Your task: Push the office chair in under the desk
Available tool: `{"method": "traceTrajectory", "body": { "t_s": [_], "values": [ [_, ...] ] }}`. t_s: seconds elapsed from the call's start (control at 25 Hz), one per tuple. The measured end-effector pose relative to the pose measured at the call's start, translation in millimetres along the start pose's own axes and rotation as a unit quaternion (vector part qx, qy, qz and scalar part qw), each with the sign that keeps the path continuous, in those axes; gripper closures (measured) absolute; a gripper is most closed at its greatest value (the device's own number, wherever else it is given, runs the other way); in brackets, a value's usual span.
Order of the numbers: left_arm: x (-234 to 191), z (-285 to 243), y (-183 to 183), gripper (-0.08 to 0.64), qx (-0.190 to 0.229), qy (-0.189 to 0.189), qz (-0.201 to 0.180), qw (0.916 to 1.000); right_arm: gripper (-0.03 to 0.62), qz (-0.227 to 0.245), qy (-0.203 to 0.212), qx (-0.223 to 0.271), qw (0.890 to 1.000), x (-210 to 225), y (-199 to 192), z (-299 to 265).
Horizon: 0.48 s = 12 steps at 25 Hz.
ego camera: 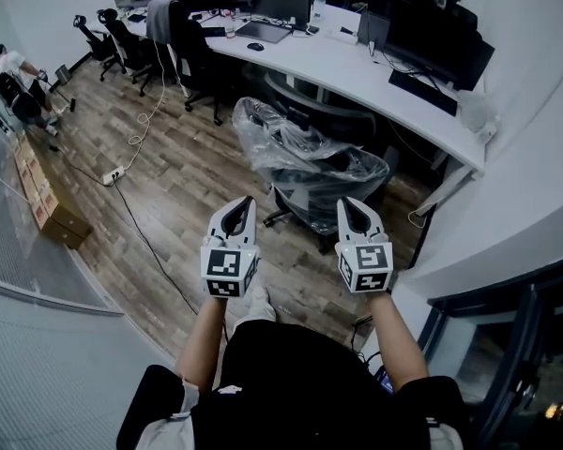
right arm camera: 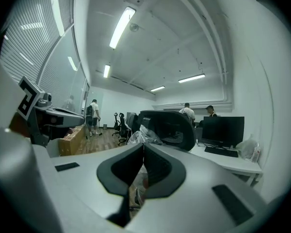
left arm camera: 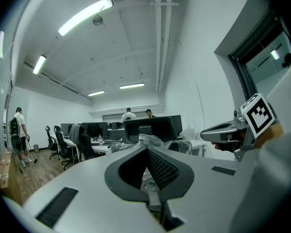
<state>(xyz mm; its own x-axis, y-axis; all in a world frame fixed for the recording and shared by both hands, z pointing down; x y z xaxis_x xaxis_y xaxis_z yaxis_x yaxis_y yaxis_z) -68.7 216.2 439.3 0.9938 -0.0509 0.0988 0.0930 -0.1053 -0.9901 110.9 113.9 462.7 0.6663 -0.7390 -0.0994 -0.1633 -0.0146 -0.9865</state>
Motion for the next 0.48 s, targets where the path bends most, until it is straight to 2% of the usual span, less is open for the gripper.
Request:
{"method": "traceTrajectory", "body": {
  "t_s": [0.48],
  "values": [
    [-71.0,-66.9,8.9,0.545,-0.001,-0.023,0.002,0.9997,0.568,0.004,-0.020,-0.018,1.000,-3.2,19.7,-87.0]
  ]
}}
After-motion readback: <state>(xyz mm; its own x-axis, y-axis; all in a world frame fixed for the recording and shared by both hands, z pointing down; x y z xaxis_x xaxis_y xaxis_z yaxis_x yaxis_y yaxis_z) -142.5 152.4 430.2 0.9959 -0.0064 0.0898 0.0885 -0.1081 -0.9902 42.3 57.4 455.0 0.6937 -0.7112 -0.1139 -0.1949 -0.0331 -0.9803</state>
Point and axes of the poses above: the fingertips, and each gripper's own axes: z backward along the fingers, x to its right, y out of its top, the point moved 1 cm from there along z, backward along the fingers, and after that the axes turned 1 degree about -y, right-handed, at the moved point
